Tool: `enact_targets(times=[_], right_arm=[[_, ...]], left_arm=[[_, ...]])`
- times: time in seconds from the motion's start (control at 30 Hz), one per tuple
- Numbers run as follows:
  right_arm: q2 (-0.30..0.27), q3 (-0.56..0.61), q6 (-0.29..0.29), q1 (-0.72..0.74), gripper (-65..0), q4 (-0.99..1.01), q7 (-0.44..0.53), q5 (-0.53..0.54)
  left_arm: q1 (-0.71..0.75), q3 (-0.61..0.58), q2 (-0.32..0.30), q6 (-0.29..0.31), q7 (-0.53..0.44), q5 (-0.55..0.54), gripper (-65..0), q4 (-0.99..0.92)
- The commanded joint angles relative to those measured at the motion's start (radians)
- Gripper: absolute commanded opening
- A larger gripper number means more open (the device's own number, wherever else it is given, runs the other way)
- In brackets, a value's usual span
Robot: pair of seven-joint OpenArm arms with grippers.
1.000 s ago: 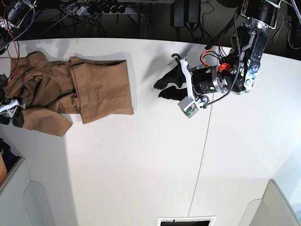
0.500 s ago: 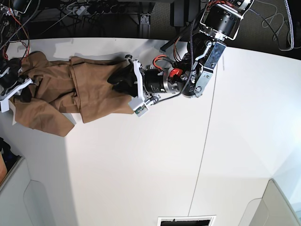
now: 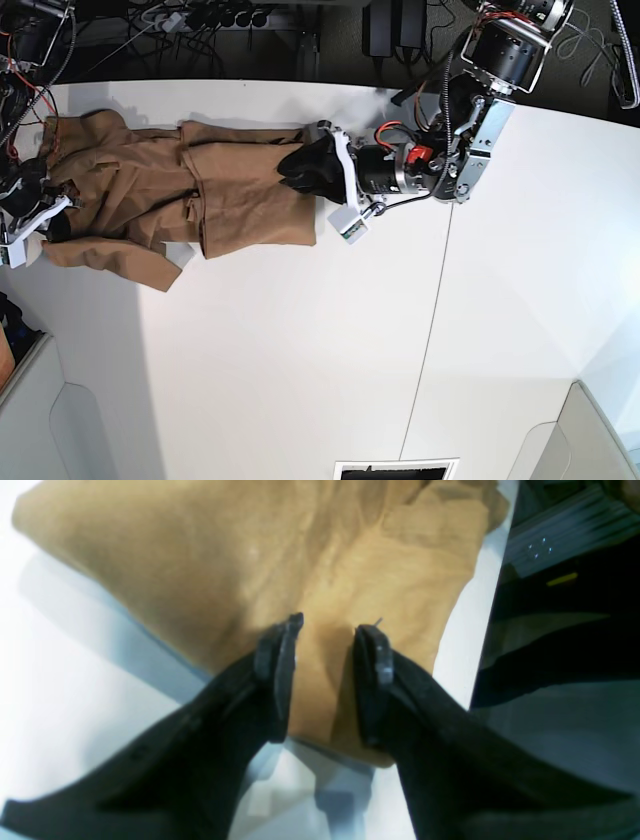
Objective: Layout the t-shirt on the table in an organized manner, then fold the t-shirt properly
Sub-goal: 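Grasp the shirt end with the left gripper and stretch it lengthwise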
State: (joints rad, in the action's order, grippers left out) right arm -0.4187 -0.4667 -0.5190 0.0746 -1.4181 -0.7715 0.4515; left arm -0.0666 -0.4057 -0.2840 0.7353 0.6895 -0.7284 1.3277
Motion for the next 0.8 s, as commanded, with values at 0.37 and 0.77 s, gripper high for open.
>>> enact_targets(times=[0.37, 0.77], right_arm=[[-0.031, -0.006, 0.002, 0.013, -65.0, 0.096, -0.035, 0.074], [-0.016, 0.052, -0.065, 0.013, -65.0, -0.105, -0.195, 0.351]], left_arm=[[0.036, 0.153, -0.169, -0.037, 0.051, 0.058, -40.9, -0.004], [0.036, 0.153, -0.179, -0.037, 0.047, 0.044, -40.9, -0.004]])
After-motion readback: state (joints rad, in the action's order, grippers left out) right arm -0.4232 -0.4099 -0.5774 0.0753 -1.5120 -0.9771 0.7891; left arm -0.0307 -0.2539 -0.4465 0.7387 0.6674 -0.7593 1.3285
